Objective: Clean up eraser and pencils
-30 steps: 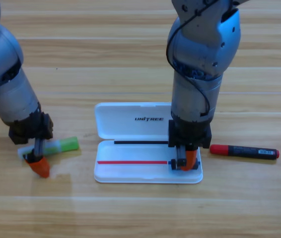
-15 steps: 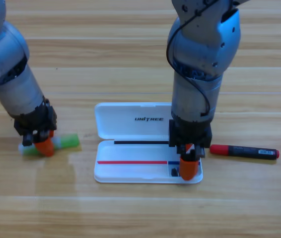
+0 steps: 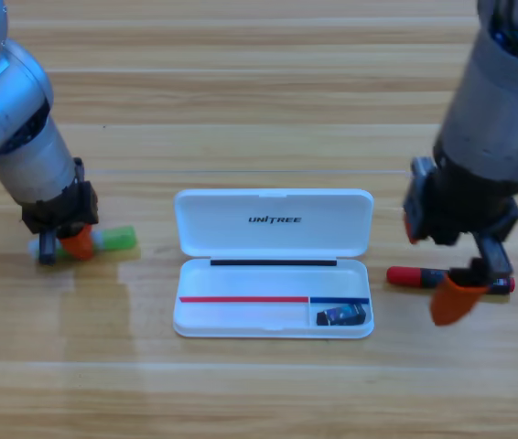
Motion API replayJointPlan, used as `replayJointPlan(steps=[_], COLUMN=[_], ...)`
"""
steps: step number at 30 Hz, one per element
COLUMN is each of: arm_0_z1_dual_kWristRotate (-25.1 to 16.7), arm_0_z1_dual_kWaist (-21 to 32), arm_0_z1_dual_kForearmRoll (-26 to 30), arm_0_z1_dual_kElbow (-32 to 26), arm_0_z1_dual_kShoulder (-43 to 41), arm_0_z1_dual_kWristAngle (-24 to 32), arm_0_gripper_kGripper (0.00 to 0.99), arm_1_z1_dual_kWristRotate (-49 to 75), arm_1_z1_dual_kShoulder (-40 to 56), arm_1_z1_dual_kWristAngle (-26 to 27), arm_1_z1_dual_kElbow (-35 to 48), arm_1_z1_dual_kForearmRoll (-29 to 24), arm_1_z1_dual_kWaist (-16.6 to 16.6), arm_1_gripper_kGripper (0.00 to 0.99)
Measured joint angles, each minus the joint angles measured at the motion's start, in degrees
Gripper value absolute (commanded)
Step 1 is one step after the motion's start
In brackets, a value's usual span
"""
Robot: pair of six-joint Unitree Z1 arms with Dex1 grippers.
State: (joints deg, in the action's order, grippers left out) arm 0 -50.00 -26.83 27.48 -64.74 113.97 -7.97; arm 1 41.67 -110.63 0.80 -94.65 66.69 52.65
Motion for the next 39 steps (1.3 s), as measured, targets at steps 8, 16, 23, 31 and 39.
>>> replayJointPlan(steps=[8,16,23,31,39], arm_0_z1_dual_kWristRotate=[-0.31,1.28,4.83,7.76,9.46], arm_0_z1_dual_kWaist=[0.29,-2.14,-9.36,-15.34,-19.83], arm_0_z1_dual_kForearmRoll=[14.73,30.01,30.19,30.19,30.15], arm_0_z1_dual_kElbow=[-4.95,-16.08,-17.74,-21.41,-23.95], arm_0_z1_dual_kShoulder=[-3.44,-14.51,-11.74,-4.22,-1.54], arm_0_z1_dual_kWristAngle=[0.21,1.52,2.79,4.2,4.61], arm_0_gripper_kGripper=[0.0,0.0,0.0,0.0,0.0], arm_1_z1_dual_kWristRotate=[5.56,8.58,10.11,10.76,10.99], arm_1_z1_dual_kShoulder=[-2.79,-8.21,-10.45,-13.02,-13.1], arm_1_z1_dual_kWristAngle=[-0.83,-2.87,-3.41,-3.51,-3.5], arm_1_z1_dual_kElbow=[7.25,7.83,7.88,7.95,7.94], arm_1_z1_dual_kForearmRoll=[-8.9,-12.63,-13.82,-14.5,-14.55], arm_1_z1_dual_kWaist=[-5.94,-10.62,-13.05,-14.08,-14.2], arm_1_gripper_kGripper=[0.877,0.871,0.818,0.712,0.0])
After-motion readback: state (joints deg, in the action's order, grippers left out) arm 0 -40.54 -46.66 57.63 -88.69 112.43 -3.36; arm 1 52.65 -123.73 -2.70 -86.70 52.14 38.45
